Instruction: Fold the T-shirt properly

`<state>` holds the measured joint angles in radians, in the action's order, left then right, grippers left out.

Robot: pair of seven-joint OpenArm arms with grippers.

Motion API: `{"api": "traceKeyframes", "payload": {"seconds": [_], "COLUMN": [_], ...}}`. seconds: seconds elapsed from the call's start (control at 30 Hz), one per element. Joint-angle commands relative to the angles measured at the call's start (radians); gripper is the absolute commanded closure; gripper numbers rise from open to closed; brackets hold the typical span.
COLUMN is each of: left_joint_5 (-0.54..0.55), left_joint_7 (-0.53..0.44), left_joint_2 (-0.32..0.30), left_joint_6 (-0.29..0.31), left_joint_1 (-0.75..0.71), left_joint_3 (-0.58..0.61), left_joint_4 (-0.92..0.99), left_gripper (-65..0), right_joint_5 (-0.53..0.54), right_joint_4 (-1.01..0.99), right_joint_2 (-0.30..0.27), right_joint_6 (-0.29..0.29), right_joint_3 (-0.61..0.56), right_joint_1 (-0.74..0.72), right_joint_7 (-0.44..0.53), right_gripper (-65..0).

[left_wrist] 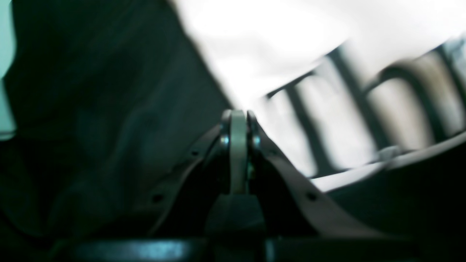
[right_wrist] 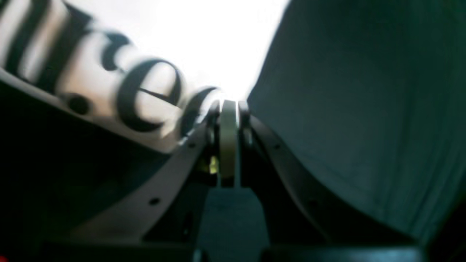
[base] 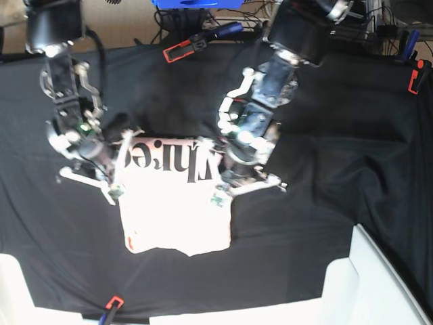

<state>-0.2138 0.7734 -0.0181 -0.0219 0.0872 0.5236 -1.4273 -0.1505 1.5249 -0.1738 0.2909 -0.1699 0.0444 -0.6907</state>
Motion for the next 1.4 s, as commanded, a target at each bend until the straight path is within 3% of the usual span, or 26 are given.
{"api": "traceKeyframes", "payload": {"seconds": [0.0,0.17,0.37,0.5,0.9,1.0,1.2,1.37], "left_joint_5": [-0.008,-0.006,-0.006,-0.006,-0.006,-0.014,-0.014,-0.017], "left_joint_7": [-0.081,-0.297,-0.403,-0.455,-0.461,-0.461,-0.463,-0.463], "left_joint_2": [-0.021,-0.133,-0.253,-0.322,-0.451,-0.471,-0.500,-0.501], "left_joint_6": [-0.005,-0.005,-0.005,-0.005,-0.005,-0.005,-0.005,-0.006], "left_joint_1": [0.004,-0.068,-0.151,-0.203,-0.333,-0.375,-0.455,-0.536], "left_joint_3": [-0.001,-0.001,-0.001,-0.001,-0.003,-0.003,-0.003,-0.001], "left_joint_4": [-0.037,-0.088,-0.163,-0.214,-0.341,-0.386,-0.487,-0.479], "left_gripper": [0.0,0.0,0.0,0.0,0.0,0.0,0.0,0.0], "right_joint_5": [0.002,0.002,0.002,0.002,0.005,0.005,0.005,0.005], "right_joint_4": [0.029,0.081,0.151,0.148,-0.060,-0.136,-0.154,-0.171], "right_joint_2": [-0.020,-0.085,-0.137,-0.142,-0.135,-0.103,-0.036,-0.034], "right_joint_6": [-0.003,-0.003,-0.003,0.000,0.000,0.000,0.000,0.000], "right_joint_3": [0.003,0.003,0.005,0.079,0.430,0.517,0.611,0.622], "right_joint_1": [0.007,0.101,0.174,0.217,0.357,0.394,0.476,0.546], "right_joint_7": [0.062,0.204,0.233,0.343,0.906,1.035,1.156,1.182], "right_gripper": [-1.0,-1.0,-1.0,-1.0,0.0,0.0,0.0,0.0]}}
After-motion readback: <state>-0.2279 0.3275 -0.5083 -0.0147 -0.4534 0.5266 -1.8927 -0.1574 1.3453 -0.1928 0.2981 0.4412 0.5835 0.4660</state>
